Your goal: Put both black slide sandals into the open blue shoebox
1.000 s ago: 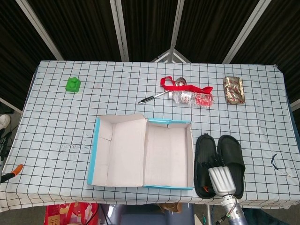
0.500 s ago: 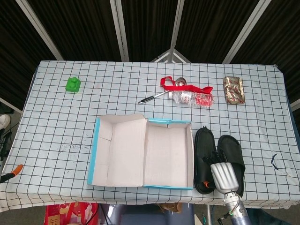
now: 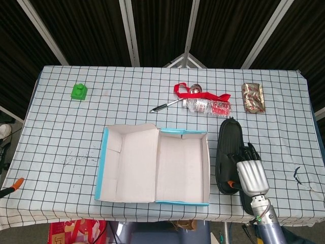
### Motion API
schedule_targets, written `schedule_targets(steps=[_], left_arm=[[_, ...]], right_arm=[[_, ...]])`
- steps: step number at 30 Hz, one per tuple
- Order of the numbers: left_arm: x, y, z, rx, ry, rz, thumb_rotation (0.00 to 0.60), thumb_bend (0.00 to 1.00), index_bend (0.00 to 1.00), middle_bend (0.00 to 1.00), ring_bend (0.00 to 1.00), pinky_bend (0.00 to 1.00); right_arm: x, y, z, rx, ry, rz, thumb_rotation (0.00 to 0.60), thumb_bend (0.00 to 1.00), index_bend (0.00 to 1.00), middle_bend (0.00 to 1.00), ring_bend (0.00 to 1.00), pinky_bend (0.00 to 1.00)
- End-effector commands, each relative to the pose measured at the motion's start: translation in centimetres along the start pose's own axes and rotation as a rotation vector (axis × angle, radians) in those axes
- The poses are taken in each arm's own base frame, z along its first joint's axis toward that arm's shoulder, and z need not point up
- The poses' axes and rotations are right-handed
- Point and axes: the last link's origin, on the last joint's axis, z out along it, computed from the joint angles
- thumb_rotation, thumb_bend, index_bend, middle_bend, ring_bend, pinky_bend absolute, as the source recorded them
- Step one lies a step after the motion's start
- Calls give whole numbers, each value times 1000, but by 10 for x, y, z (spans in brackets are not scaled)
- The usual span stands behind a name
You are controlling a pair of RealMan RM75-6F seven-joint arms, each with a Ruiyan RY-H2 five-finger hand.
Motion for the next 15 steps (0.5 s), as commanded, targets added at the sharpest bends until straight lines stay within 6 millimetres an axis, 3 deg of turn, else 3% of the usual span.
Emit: schedule_targets(steps=[1,8,15], left_arm=[[2,1,0,-15,25,-4,600,77,94,0,0,99],[7,1,0,-44,104,-41,600,77,91,0,0,99],[6,1,3,-82,136,-53,600,77,88,0,0,99]], right_arm=[[20,-2,9,14,-1,13,600,263,516,449,175,39],[61,-6,23,54,-54,165,600,280,517,449,178,39],[85,-20,27,54,-128,374,600,327,517,462,205,39]])
